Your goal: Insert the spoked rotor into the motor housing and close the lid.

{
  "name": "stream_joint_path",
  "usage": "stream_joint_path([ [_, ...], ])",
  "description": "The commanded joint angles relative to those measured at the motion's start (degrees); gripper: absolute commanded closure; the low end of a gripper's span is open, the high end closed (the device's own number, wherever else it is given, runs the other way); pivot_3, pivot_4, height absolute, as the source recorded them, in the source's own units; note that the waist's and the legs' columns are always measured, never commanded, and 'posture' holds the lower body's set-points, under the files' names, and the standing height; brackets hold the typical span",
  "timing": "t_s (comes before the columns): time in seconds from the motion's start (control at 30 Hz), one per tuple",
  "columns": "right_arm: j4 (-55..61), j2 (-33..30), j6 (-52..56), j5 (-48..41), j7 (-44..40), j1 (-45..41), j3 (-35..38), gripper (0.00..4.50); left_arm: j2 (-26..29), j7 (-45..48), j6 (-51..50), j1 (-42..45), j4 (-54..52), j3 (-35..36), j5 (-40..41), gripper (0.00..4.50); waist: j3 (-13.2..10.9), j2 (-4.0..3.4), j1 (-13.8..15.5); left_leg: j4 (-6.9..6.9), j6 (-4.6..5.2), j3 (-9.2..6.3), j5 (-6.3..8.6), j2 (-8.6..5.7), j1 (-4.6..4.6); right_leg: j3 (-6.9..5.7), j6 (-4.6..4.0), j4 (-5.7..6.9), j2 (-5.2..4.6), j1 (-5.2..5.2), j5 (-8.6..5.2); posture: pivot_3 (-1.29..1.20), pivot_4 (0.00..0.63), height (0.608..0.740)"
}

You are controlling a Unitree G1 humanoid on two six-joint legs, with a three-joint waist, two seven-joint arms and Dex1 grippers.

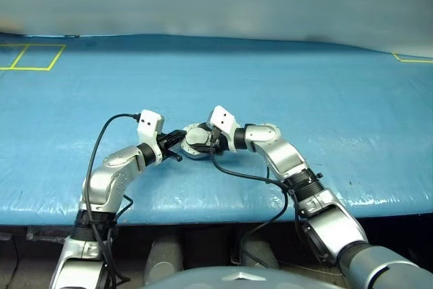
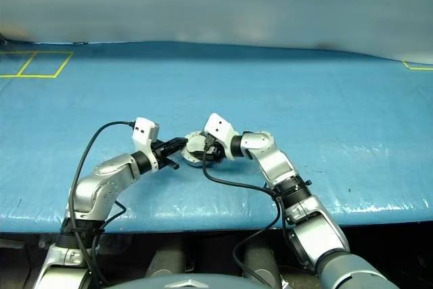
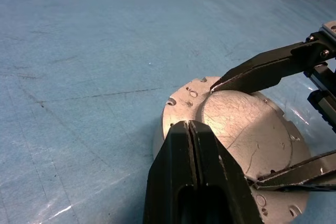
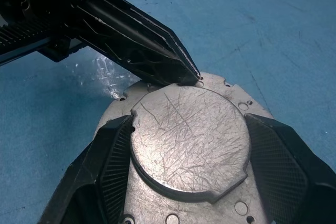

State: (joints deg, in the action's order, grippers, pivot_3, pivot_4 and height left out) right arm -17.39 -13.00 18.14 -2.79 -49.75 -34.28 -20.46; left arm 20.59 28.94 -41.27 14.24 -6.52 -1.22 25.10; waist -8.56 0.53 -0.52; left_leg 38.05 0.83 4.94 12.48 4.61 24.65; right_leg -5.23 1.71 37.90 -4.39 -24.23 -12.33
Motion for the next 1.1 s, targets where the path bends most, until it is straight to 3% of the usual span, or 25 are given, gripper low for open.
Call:
stream_joint_path([
  [0.03,0.4,-0.3,1.5,0.8,0.6,1.5,-0.3,1.49,0.4,2.7,-3.4,0.5,1.9,-3.9,-0.4,4.50,0.0,-0.04,0.0,0.00,0.00,-0.01,0.00,0.00,0.00,0.00,0.00,-0.02,0.00,0.00,0.00,0.00,0.150,0.740],
  [0.4,2.5,0.5,5.3,-0.5,3.4,3.9,1.5,1.49,3.1,8.1,-4.1,3.8,4.5,-7.1,-2.7,4.50,0.2,-0.13,0.1,-0.07,0.01,-0.09,0.01,-0.07,-0.04,-0.02,0.01,-0.10,-0.04,0.10,0.00,0.00,0.150,0.740],
  [0.53,3.3,0.8,6.7,-1.1,5.1,4.8,2.7,0.16,2.7,8.7,-3.7,4.4,5.4,-7.5,-3.4,4.50,0.2,-0.17,0.3,-0.07,0.01,-0.14,0.01,-0.08,-0.11,-0.04,-0.18,-0.12,-0.07,0.20,-0.12,0.00,0.150,0.740],
  [0.57,3.7,1.0,7.1,-1.4,5.9,5.1,3.4,0.04,2.7,8.8,-3.5,4.5,5.7,-7.7,-3.6,4.50,0.2,-0.17,0.4,-0.07,0.01,-0.16,0.01,-0.10,-0.13,-0.05,-0.21,-0.13,-0.09,0.23,-0.15,0.00,0.150,0.740],
  [0.77,9.2,0.2,10.9,-4.1,8.1,8.1,7.0,0.04,2.5,9.8,-3.0,5.1,6.7,-7.8,-4.7,4.50,0.2,-0.17,1.0,-0.06,0.01,-0.36,0.01,-0.13,-0.31,-0.18,-0.28,-0.26,-0.14,0.28,-0.20,0.00,0.150,0.740],
  [1.1,28.8,-2.1,23.4,-14.2,9.9,20.4,12.7,0.04,1.9,10.9,-1.5,5.6,8.9,-7.8,-6.1,4.50,0.2,-0.26,1.4,-0.19,0.05,-0.44,0.04,-0.15,-0.14,-0.26,-0.27,-0.52,-0.15,0.47,-0.20,0.00,0.150,0.740],
])
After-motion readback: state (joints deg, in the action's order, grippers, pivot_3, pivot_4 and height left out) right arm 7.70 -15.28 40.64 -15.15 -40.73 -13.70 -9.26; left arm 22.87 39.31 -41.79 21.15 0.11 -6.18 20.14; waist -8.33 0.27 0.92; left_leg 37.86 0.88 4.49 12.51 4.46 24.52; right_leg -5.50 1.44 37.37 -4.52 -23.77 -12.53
